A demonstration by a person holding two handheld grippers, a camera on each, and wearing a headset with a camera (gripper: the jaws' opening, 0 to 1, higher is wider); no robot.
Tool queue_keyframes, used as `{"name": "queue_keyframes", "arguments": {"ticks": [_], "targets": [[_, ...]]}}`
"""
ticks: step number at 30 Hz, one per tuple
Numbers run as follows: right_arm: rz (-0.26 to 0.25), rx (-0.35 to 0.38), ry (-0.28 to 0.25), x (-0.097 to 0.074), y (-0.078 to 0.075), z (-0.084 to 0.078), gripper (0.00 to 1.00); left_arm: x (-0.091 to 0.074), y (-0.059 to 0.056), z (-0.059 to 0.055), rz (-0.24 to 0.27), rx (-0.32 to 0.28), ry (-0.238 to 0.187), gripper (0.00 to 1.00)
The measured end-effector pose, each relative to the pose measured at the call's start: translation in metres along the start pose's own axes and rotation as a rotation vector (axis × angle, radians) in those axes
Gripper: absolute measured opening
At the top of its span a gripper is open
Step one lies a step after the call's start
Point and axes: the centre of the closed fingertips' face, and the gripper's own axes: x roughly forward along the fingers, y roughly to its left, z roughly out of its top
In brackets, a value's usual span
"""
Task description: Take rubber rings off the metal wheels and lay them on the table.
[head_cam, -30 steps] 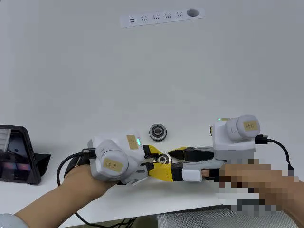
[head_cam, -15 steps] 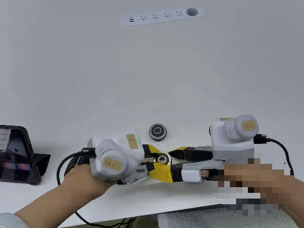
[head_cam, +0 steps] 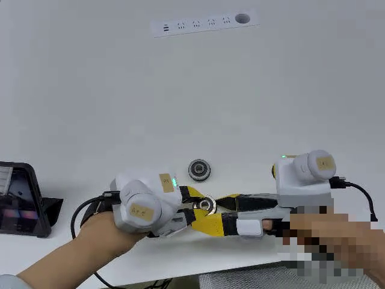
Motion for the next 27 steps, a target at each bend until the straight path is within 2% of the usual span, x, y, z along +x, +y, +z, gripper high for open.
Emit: {"name": "queue_keyframes", "arguments": {"ticks": [8, 13, 20, 25, 27], "targets": [[0.009, 0.03, -0.025, -0.005, 0.0, 0.002, 0.62, 0.0, 0.0, 0.0, 0.0, 0.001, 0.0, 0.12], [-0.007, 0.041, -0.028, -0.004, -0.006, 0.001, 0.55, 0.0, 0.0, 0.0, 0.001, 0.001, 0.0, 0.12], [-0.051, 0.053, -0.025, -0.004, -0.018, 0.0, 0.41, 0.0, 0.0, 0.0, 0.001, 0.001, -0.001, 0.12], [-0.113, 0.046, -0.017, -0.005, -0.031, -0.002, 0.23, 0.0, 0.0, 0.0, 0.001, 0.0, -0.004, 0.12], [-0.123, 0.043, -0.021, -0.006, -0.034, -0.002, 0.19, 0.0, 0.0, 0.0, 0.001, -0.001, -0.004, 0.12]]}}
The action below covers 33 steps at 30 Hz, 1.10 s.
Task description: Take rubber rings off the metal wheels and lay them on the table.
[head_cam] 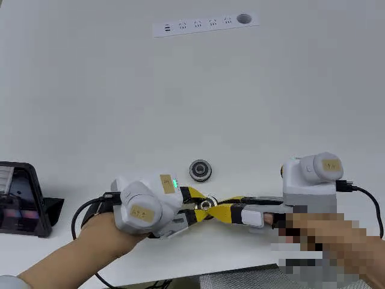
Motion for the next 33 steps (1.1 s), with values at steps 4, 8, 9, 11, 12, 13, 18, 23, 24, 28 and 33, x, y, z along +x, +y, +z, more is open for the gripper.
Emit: {"name": "queue_keyframes", "arguments": {"ticks": [4, 8, 9, 11, 12, 13, 18, 23, 24, 28, 33], "targets": [[-0.033, -0.005, 0.003, 0.0001, -0.0056, -0.0008, 0.1, 0.0001, -0.0001, 0.0001, 0.0, 0.0, -0.001, 0.12], [-0.052, -0.007, 0.009, 0.0011, -0.0081, -0.0014, 0.08, 0.0001, -0.0002, 0.0001, 0.0, -0.002, -0.002, 0.12], [-0.059, -0.015, 0.01, 0.001, -0.0091, -0.0012, 0.07, 0.0001, -0.0002, 0.0001, 0.001, -0.002, -0.002, 0.12], [-0.067, -0.01, 0.013, 0.0009, -0.0105, -0.0015, 0.05, 0.0001, -0.0003, 0.0002, 0.001, -0.001, -0.001, 0.12], [-0.066, -0.013, 0.014, 0.0011, -0.0103, -0.0014, 0.05, 0.0, -0.0003, 0.0001, 0.001, -0.001, -0.001, 0.12], [-0.067, -0.013, 0.015, 0.0012, -0.0103, -0.0014, 0.05, 0.0, -0.0003, 0.0001, 0.002, -0.001, -0.001, 0.12], [-0.072, -0.024, 0.012, 0.0007, -0.0104, -0.0012, 0.04, 0.0001, -0.0004, 0.0001, 0.002, -0.002, -0.002, 0.12], [-0.075, -0.035, 0.0, 0.0001, -0.0099, 0.0011, 0.02, 0.0, -0.0004, 0.0003, 0.003, -0.002, -0.002, 0.12], [-0.076, -0.032, 0.0, -0.0001, -0.01, 0.0011, 0.02, 0.0, -0.0003, 0.0003, 0.003, -0.001, -0.001, 0.12], [-0.081, -0.032, -0.004, -0.0002, -0.01, 0.0013, 0.02, -0.0001, -0.0003, 0.0002, 0.003, -0.001, -0.001, 0.12], [-0.081, -0.046, -0.009, 0.0002, -0.0079, 0.0018, 0.02, -0.0002, 0.0, 0.0001, 0.002, 0.0, -0.001, 0.12]]}}
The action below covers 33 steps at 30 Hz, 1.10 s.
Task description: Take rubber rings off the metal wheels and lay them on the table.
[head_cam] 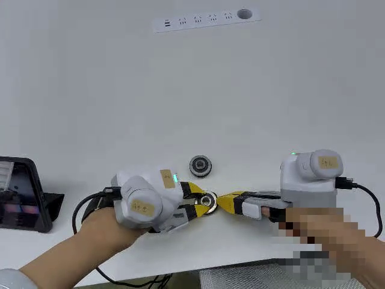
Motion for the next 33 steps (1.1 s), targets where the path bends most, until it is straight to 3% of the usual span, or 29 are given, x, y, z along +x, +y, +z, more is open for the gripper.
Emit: {"name": "queue_keyframes", "arguments": {"ticks": [25, 30, 33], "targets": [[0.029, 0.009, -0.017, 0.002, 0.011, 0.003, 0.02, 0.0, 0.0, 0.0, 0.001, 0.003, 0.0, 0.12], [0.058, 0.032, -0.051, 0.002, 0.019, 0.01, 0.02, 0.0, 0.0, 0.0, 0.003, 0.005, 0.001, 0.12], [0.046, 0.026, -0.048, 0.001, 0.017, 0.012, 0.02, 0.0, 0.0, 0.0, 0.003, 0.007, 0.001, 0.12]]}}
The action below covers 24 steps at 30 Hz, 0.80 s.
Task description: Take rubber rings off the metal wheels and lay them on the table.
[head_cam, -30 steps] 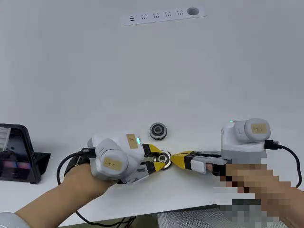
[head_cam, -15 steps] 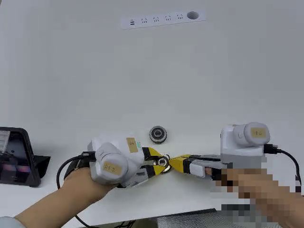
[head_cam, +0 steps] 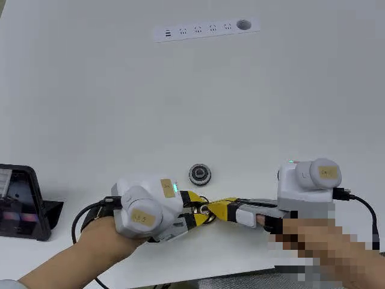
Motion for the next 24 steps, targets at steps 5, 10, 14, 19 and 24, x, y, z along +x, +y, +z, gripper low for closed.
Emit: {"name": "queue_keyframes", "arguments": {"ticks": [5, 10, 14, 19, 24], "targets": [[-0.017, 0.013, 0.005, -0.0025, -0.0059, -0.0022, 0.02, 0.0, -0.0001, -0.0001, 0.001, 0.006, 0.0, 0.12], [-0.027, 0.013, 0.007, -0.0033, -0.0086, -0.0043, 0.02, 0.0001, -0.0002, 0.0, 0.003, 0.005, -0.002, 0.12], [-0.028, 0.016, 0.011, -0.0031, -0.0086, -0.0062, 0.02, 0.0001, -0.0003, 0.0003, 0.008, 0.001, -0.01, 0.12], [-0.031, 0.017, 0.012, -0.0032, -0.0089, -0.007, 0.02, -0.0002, 0.0004, 0.0008, 0.021, -0.018, -0.036, 0.13], [-0.036, 0.018, 0.013, -0.0042, -0.01, -0.0075, 0.02, -0.001, 0.0006, 0.0007, 0.027, -0.023, -0.043, 0.13]]}}
